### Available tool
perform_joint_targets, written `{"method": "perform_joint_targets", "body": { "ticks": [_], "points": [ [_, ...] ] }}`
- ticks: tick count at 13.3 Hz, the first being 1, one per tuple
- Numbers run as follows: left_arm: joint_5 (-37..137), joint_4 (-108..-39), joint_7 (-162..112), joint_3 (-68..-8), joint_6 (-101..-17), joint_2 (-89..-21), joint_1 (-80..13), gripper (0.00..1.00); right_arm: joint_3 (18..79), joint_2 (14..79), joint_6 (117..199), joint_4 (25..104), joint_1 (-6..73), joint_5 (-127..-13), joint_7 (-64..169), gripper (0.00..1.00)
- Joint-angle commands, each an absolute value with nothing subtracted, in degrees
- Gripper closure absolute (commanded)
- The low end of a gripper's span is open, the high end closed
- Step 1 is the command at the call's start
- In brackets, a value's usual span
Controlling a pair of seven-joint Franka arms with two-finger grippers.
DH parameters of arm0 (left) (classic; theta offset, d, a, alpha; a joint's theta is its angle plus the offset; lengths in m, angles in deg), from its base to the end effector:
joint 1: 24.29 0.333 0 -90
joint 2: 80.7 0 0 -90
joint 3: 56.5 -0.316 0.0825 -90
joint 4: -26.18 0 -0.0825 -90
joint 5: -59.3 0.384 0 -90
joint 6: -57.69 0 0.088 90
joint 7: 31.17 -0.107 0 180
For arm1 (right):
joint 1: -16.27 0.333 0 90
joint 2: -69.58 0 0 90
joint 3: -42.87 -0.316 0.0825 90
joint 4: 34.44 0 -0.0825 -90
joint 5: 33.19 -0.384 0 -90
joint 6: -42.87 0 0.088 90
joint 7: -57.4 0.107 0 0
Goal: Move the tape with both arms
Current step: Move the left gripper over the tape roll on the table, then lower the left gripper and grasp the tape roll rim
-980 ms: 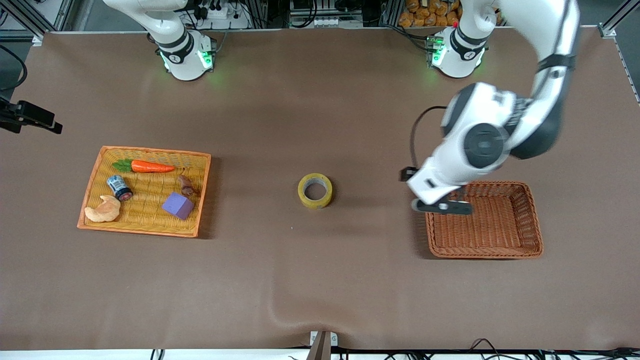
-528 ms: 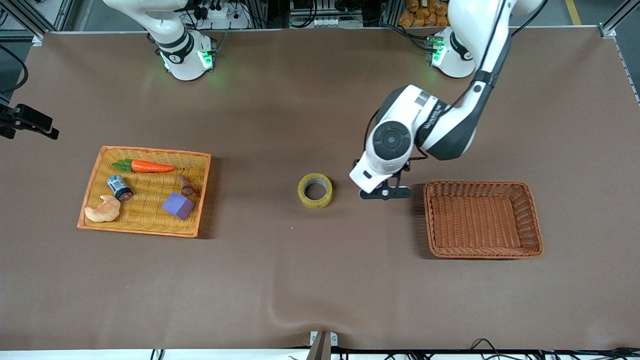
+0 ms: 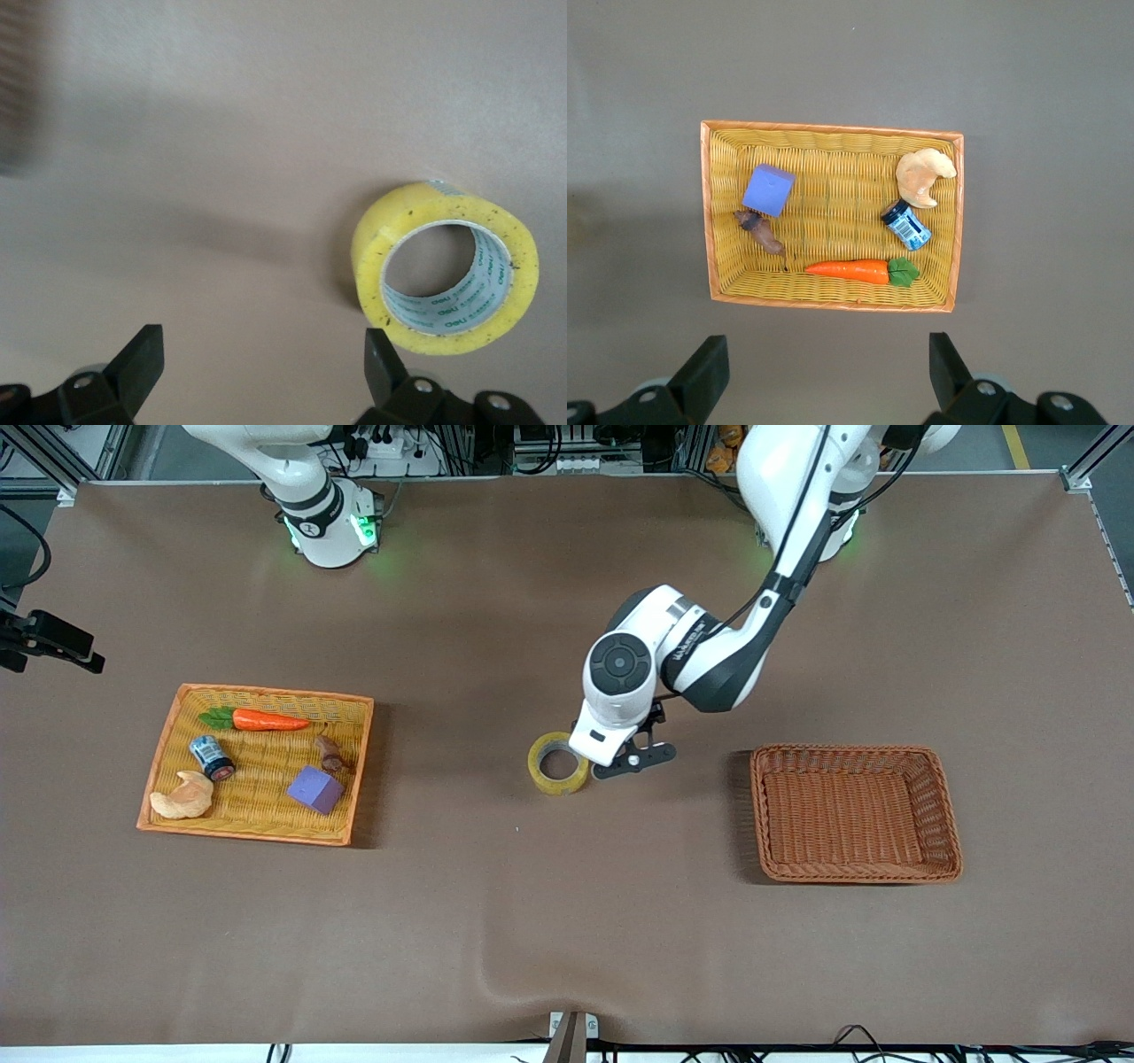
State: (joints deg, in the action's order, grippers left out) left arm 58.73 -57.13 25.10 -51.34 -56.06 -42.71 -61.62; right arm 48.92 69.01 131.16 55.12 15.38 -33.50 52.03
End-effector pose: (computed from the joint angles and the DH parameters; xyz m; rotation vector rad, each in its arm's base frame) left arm 0.5258 -0.4678 0.2861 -3.0531 -0.3999 0.2063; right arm 0.5504 -0.0661 0.6201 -3.1331 0.0428 0.0492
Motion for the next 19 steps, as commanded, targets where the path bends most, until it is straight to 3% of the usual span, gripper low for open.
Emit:
{"method": "perform_joint_targets", "body": {
  "ticks": [1, 8, 19],
  "points": [
    [55.35, -55.39, 25.78, -51.66, -57.09, -40.11, -61.91, 0.0, 48.84, 69.67, 131.56, 55.47, 16.18, -32.4, 52.74, 0.0],
    [55.08, -55.39, 33.5, -51.75, -67.27, -35.53, -64.28, 0.0, 48.93, 69.49, 132.26, 55.47, 16.26, -32.31, 52.39, 0.0],
    [58.67, -55.74, 42.13, -52.28, -72.91, -33.68, -65.95, 0.0, 48.93, 69.31, 132.43, 55.47, 16.18, -32.31, 52.04, 0.0]
  ]
}}
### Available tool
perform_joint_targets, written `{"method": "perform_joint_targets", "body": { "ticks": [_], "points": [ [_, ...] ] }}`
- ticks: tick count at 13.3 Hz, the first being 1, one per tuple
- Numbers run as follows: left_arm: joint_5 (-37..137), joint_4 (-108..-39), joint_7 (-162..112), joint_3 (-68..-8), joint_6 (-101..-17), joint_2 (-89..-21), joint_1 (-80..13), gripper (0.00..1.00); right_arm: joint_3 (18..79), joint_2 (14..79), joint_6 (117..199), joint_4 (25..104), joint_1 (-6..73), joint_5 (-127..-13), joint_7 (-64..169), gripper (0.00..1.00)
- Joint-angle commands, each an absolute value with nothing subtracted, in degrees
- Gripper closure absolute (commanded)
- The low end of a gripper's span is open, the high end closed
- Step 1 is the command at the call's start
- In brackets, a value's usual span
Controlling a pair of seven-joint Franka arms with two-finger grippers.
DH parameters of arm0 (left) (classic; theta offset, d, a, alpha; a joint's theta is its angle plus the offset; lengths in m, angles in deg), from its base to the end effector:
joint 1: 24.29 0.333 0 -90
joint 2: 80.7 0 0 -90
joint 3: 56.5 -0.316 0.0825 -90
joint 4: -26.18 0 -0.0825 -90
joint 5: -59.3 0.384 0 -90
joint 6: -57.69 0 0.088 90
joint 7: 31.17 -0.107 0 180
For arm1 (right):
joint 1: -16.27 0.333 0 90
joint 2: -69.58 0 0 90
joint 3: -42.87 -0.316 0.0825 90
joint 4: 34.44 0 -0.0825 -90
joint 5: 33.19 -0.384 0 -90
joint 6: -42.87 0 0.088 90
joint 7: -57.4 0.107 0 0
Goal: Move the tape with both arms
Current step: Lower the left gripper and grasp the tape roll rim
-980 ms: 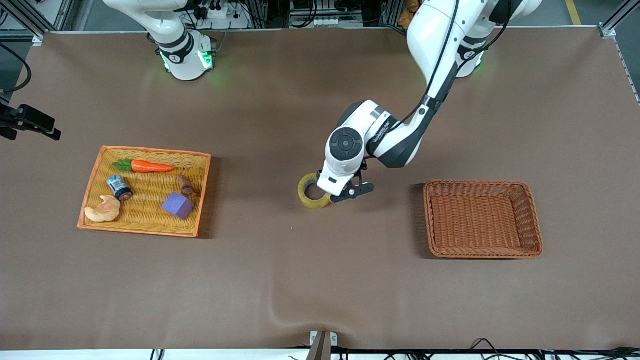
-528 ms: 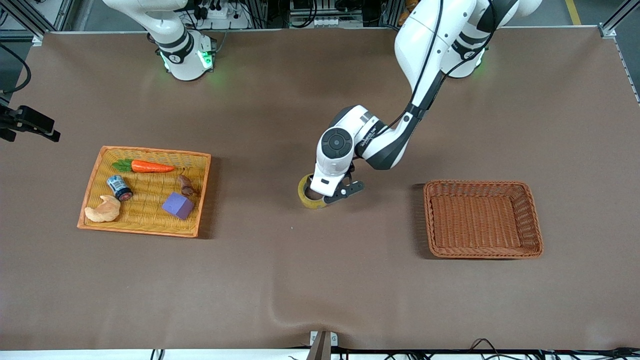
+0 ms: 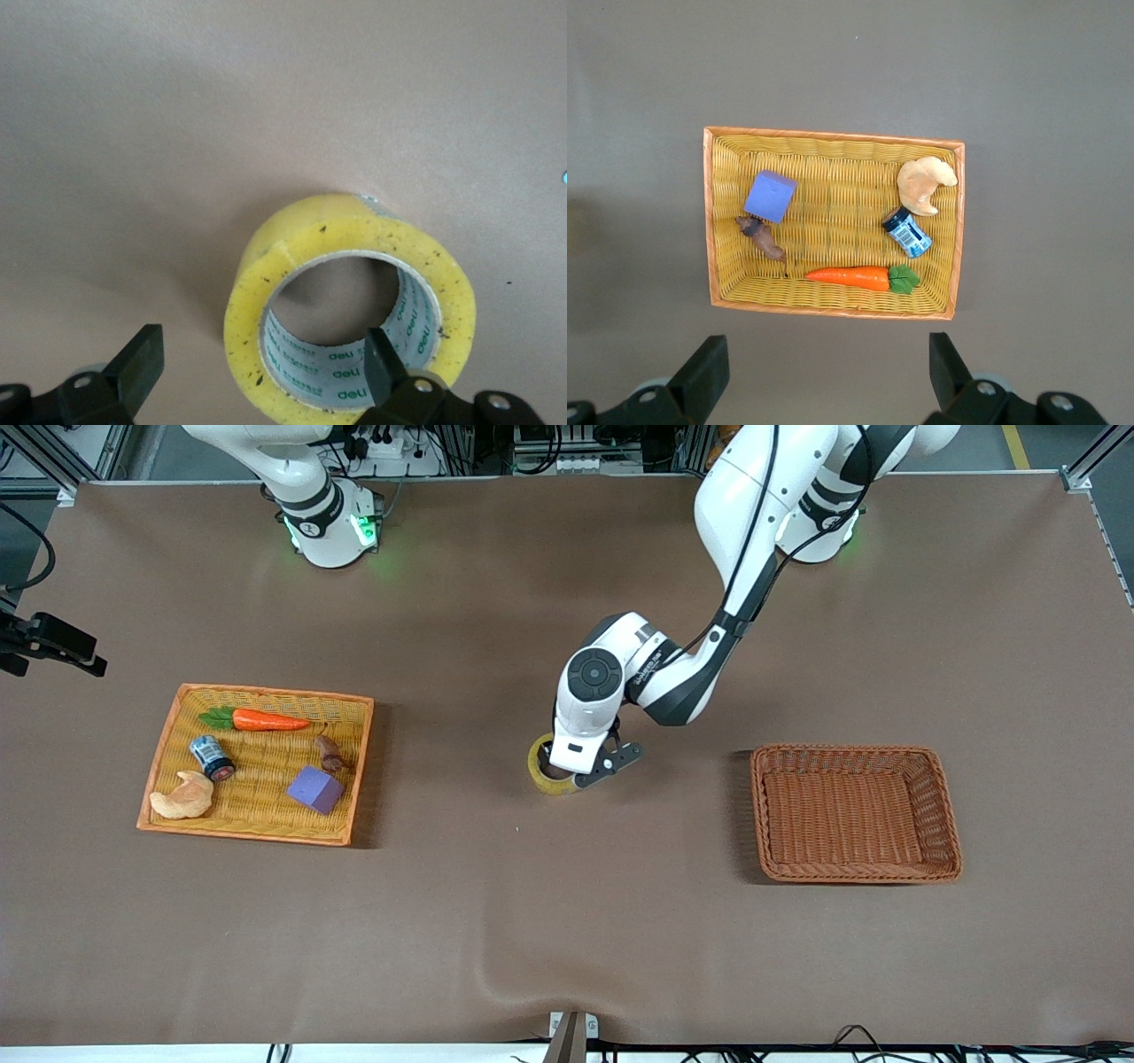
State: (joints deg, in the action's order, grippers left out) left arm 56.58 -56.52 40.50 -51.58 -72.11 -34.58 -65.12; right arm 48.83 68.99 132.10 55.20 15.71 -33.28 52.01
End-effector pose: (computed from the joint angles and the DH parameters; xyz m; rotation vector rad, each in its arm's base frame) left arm 0.5139 -0.5127 0.2123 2.9728 0.7739 -0.1138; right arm 0.5526 -0.0627 0.6206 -3.1390 0.0309 0.0271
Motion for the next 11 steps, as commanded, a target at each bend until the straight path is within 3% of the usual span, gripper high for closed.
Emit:
{"method": "perform_joint_targets", "body": {
  "ticks": [1, 3, 5, 7, 8, 9, 11],
  "points": [
    [59.99, -55.83, 42.13, -52.28, -72.91, -33.68, -65.95, 0.0, 48.93, 69.31, 132.43, 55.47, 16.18, -32.31, 52.04, 0.0],
    [60.61, -55.83, 42.04, -52.28, -72.83, -33.51, -65.87, 0.0, 48.93, 69.31, 132.43, 55.47, 16.09, -32.31, 52.04, 0.0],
    [60.7, -55.83, 41.69, -52.28, -72.91, -33.51, -65.6, 0.15, 48.93, 69.31, 132.43, 55.47, 16.09, -32.31, 52.04, 0.0],
    [60.7, -55.83, 41.78, -52.28, -72.83, -33.51, -65.52, 0.51, 48.93, 69.31, 132.43, 55.47, 16.09, -32.31, 52.04, 0.0],
    [60.7, -55.91, 41.78, -52.28, -72.83, -33.51, -65.51, 0.79, 48.93, 69.31, 132.52, 55.47, 16.09, -32.31, 52.04, 0.0],
    [60.7, -55.91, 41.69, -52.28, -72.83, -33.51, -65.51, 1.0, 48.93, 69.31, 132.52, 55.47, 16.09, -32.31, 52.04, 0.0],
    [60.88, -56.0, 41.34, -52.28, -72.83, -33.51, -65.51, 1.0, 49.02, 69.23, 132.61, 55.47, 16.09, -32.4, 52.13, 0.0]
  ]
}}
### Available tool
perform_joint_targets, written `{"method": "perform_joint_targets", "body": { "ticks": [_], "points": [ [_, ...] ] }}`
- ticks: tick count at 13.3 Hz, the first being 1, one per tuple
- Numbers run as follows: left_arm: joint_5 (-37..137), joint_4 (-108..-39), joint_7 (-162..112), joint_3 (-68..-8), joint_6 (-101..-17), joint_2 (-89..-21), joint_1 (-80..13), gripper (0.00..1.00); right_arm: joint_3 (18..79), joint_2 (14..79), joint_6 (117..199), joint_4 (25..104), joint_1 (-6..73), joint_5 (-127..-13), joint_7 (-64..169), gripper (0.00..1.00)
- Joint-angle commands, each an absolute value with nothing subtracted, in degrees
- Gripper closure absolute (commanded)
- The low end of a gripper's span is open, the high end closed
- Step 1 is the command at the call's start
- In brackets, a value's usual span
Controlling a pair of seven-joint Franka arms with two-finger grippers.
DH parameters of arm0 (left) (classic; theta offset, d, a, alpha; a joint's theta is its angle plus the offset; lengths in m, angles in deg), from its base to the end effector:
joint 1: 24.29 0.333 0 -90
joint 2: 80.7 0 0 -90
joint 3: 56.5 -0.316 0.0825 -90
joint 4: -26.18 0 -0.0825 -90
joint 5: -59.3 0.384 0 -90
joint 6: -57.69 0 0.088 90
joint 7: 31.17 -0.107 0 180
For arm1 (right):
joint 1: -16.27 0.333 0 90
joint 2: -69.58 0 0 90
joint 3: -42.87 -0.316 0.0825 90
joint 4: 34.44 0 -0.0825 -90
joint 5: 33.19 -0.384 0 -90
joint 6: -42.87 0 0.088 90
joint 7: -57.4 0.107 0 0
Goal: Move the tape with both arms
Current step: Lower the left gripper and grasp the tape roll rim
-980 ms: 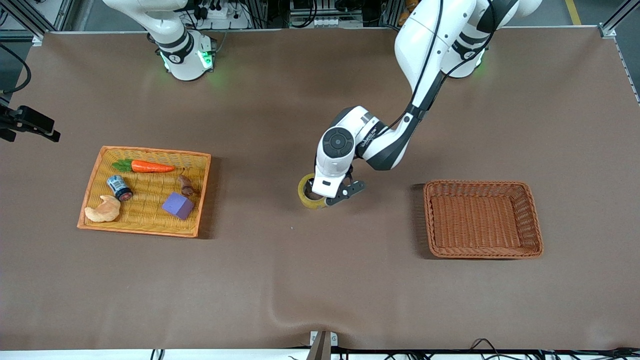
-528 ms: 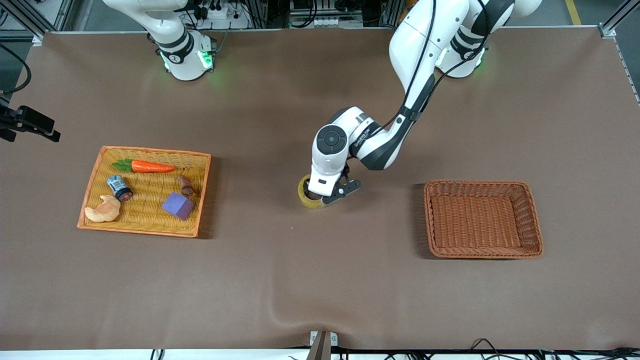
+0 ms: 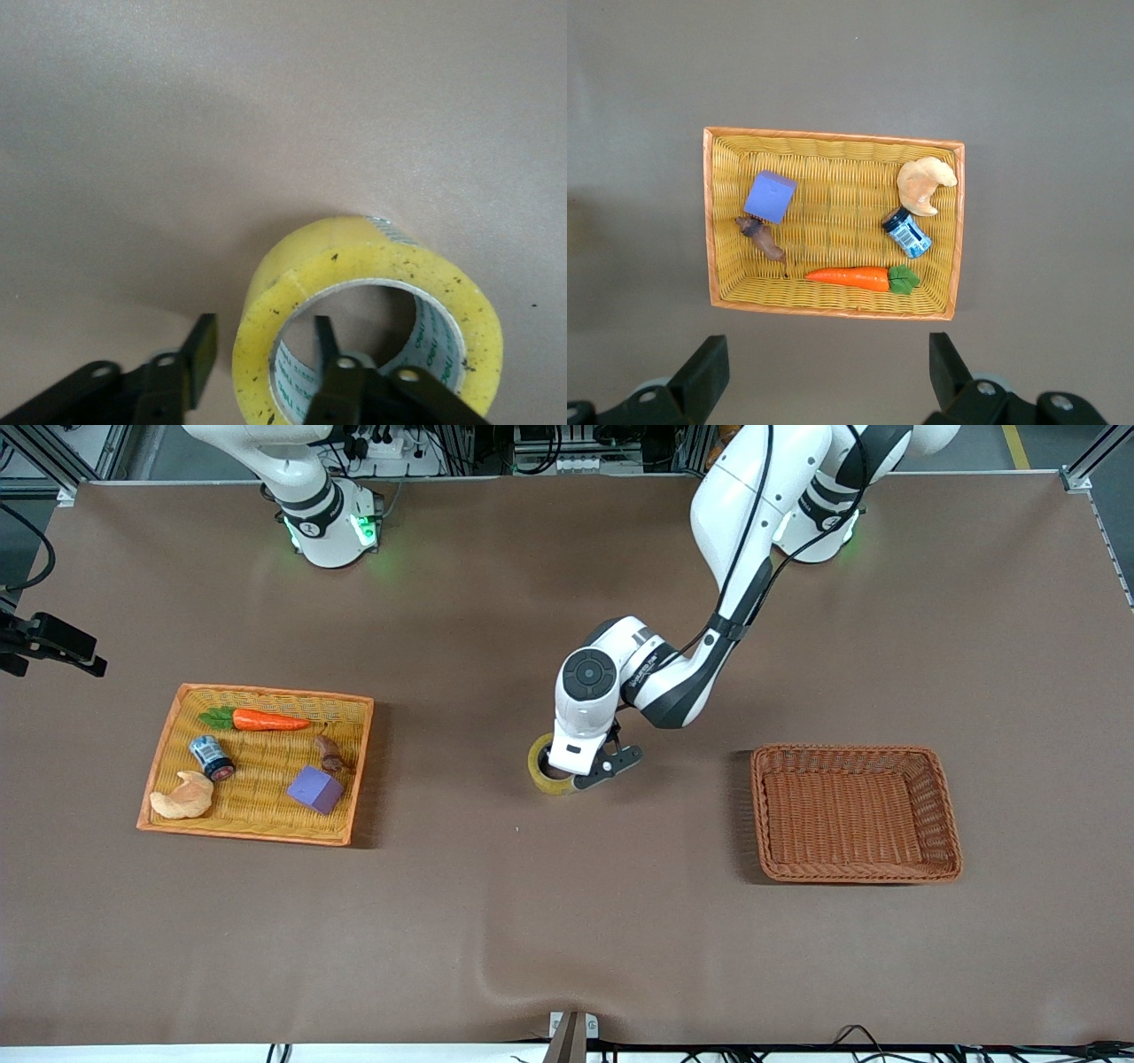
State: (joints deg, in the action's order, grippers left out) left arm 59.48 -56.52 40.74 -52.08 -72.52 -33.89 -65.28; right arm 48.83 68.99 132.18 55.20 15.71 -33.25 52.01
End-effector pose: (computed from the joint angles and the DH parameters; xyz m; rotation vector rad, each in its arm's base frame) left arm 0.5164 -0.5090 0.2038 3.0100 0.7449 -0.0594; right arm 0.5528 -0.0628 0.6207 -3.1397 0.0310 0.0250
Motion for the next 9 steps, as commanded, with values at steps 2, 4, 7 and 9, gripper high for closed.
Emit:
{"method": "perform_joint_targets", "body": {
  "ticks": [2, 4, 7, 9],
  "points": [
    [61.14, -56.0, 41.17, -52.28, -72.83, -33.51, -65.6, 1.0, 48.93, 69.14, 133.14, 55.56, 16.09, -32.49, 52.31, 0.0],
    [61.49, -56.0, 41.43, -52.28, -72.83, -33.77, -65.6, 1.0, 48.93, 69.05, 133.23, 55.64, 15.83, -32.49, 52.22, 0.0],
    [61.49, -56.0, 41.43, -52.28, -68.81, -36.05, -65.34, 1.0, 49.02, 68.79, 133.23, 55.73, 15.56, -32.58, 52.3, 0.0],
    [61.49, -56.0, 40.9, -52.28, -64.93, -39.2, -64.55, 1.0, 49.02, 68.7, 133.14, 55.73, 15.56, -32.75, 52.39, 0.0]
  ]
}}
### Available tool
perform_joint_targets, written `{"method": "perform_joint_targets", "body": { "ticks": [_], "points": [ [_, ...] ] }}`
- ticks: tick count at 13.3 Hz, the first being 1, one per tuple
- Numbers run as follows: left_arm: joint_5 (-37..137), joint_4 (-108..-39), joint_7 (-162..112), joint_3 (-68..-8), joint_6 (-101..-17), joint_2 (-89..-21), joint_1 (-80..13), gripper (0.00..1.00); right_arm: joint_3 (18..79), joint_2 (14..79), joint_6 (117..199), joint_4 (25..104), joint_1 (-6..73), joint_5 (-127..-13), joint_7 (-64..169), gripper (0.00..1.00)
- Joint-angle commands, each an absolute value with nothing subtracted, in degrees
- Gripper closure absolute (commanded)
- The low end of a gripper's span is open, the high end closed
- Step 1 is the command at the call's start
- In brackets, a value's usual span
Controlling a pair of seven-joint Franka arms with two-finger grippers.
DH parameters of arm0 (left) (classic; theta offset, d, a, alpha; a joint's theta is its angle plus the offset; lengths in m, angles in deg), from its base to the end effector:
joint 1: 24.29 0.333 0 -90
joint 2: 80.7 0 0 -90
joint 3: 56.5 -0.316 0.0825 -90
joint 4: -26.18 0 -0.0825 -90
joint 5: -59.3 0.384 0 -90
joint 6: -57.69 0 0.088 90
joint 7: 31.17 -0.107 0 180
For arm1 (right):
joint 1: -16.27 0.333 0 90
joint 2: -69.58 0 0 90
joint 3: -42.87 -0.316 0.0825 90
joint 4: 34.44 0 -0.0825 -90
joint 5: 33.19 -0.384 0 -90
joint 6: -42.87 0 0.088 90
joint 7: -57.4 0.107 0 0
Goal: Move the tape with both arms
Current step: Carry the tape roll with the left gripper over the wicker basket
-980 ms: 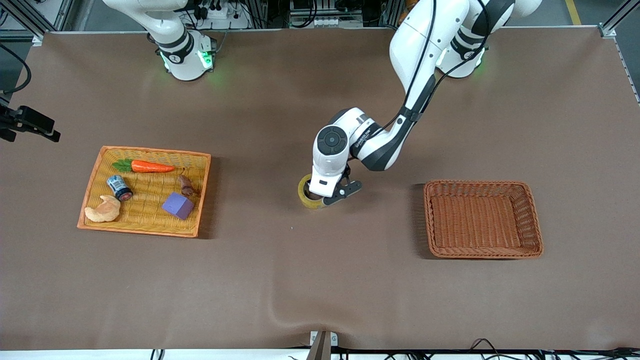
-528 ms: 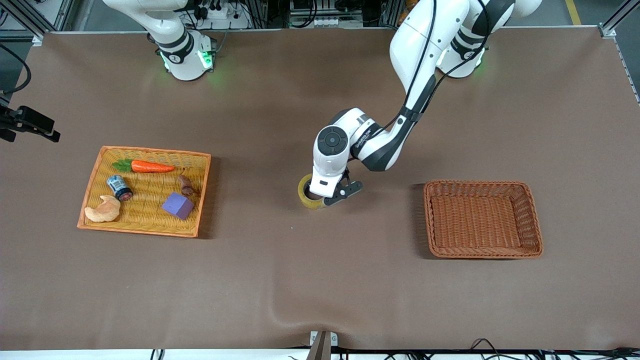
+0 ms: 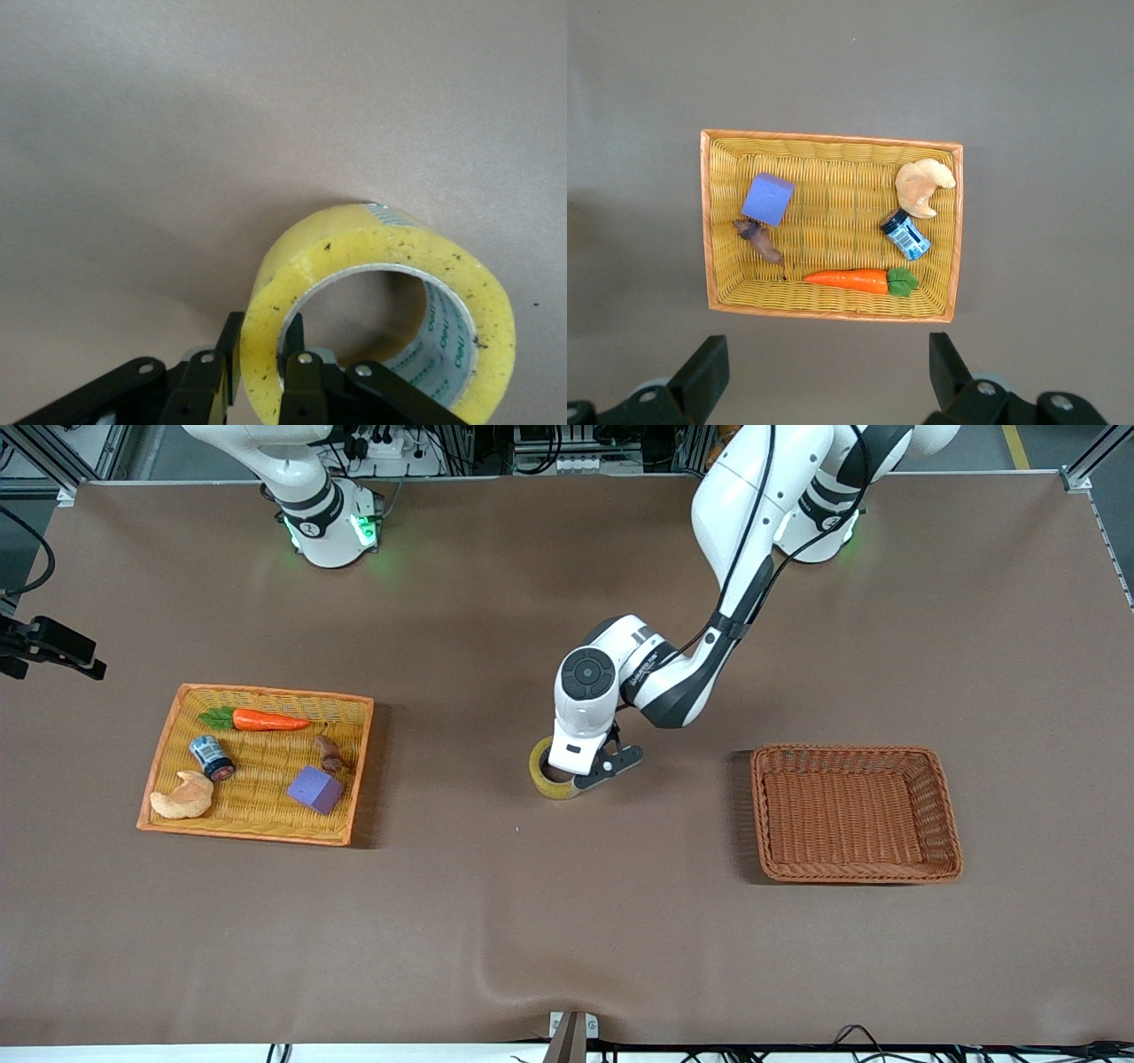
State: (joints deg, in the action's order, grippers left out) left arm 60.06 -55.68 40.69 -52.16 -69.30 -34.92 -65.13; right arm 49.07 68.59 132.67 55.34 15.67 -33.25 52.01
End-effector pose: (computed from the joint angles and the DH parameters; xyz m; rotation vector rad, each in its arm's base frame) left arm 0.5189 -0.5069 0.2183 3.0362 0.7434 -0.0659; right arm 0.5553 -0.0656 0.6164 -3.1403 0.0386 0.0264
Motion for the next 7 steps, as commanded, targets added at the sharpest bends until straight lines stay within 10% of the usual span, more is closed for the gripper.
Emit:
{"method": "perform_joint_targets", "body": {
  "ticks": [1, 7],
  "points": [
    [61.49, -56.0, 40.64, -52.19, -63.09, -40.96, -63.5, 1.0, 49.02, 68.79, 133.22, 55.64, 15.65, -32.67, 52.22, 0.0],
    [60.97, -59.95, 30.81, -51.93, -57.8, -49.67, -54.63, 1.0, 49.02, 68.87, 133.31, 55.56, 15.65, -32.58, 52.04, 0.0]
  ]
}}
